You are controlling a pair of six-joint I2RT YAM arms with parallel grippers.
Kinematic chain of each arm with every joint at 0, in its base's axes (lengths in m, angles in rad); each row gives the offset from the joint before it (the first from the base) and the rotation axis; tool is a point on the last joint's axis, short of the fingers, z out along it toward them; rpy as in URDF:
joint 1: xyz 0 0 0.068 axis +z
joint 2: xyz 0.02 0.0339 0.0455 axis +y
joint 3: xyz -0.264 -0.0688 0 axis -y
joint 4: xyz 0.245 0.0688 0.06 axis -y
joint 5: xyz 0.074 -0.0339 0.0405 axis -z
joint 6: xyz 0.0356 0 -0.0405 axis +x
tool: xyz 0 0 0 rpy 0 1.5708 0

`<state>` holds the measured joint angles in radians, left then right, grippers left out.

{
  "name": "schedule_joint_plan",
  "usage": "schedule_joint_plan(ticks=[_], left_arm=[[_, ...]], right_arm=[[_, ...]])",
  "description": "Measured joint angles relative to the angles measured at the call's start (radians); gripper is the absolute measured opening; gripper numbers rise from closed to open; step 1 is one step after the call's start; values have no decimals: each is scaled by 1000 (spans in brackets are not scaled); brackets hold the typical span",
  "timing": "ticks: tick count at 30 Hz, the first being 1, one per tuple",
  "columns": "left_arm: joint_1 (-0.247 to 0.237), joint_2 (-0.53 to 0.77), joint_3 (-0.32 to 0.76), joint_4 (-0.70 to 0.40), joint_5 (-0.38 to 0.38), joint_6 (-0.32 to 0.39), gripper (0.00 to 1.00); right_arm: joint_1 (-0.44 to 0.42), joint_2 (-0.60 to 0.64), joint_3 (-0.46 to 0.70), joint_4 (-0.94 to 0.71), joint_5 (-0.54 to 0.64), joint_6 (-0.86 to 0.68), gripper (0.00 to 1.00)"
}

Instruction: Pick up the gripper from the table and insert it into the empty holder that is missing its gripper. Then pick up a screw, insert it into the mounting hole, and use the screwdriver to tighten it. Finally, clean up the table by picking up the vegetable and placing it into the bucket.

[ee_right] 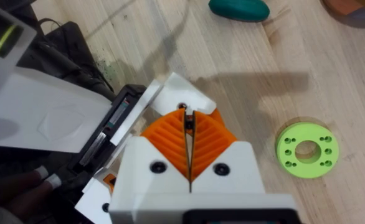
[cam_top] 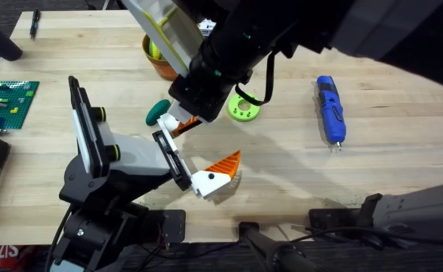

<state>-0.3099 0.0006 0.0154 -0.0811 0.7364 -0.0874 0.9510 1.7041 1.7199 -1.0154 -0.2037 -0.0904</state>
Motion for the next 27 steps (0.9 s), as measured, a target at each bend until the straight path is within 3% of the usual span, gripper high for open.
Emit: schedule_joint_plan(ticks=[27], left_arm=[[0,0,0,2,0,0,986]], right_arm=[[-1,-29,27,5,1,1,9]])
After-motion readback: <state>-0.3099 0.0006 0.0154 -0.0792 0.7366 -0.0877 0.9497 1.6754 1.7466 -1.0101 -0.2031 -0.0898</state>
